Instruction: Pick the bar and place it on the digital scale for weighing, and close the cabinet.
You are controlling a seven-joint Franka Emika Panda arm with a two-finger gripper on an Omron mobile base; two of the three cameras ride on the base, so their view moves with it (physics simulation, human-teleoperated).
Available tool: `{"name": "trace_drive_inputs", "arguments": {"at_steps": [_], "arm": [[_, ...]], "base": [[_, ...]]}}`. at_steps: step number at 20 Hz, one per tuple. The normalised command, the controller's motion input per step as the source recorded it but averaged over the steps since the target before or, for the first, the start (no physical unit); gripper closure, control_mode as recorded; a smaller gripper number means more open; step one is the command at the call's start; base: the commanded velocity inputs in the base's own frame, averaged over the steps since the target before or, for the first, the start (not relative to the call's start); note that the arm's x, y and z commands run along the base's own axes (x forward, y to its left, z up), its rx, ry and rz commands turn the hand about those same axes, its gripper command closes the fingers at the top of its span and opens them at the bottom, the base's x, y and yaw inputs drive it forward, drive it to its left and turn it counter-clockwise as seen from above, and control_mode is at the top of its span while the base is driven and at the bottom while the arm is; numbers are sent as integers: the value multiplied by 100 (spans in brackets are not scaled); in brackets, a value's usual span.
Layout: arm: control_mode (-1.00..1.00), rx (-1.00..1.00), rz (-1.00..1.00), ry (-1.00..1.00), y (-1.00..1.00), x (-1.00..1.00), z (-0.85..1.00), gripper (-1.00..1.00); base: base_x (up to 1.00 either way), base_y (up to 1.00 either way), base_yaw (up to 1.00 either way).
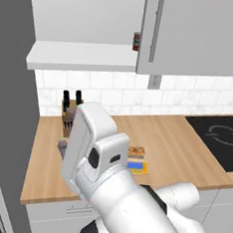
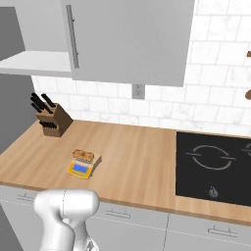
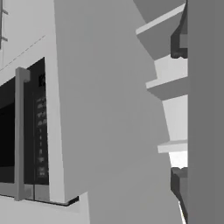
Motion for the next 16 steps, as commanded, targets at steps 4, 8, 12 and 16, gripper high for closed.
{"name": "trace_drive_inputs", "arguments": {"at_steps": [4, 8, 12, 16], "arm": [[-100, 0, 0, 1, 84, -72, 0, -100], [-100, 0, 0, 0, 26, -97, 6, -100], [-100, 0, 0, 8, 0, -93, 22, -100], [-100, 0, 1, 11, 44, -61, 16, -100]], "base": [[0, 0, 0], [0, 0, 0], [0, 0, 0], [0, 0, 0]]}}
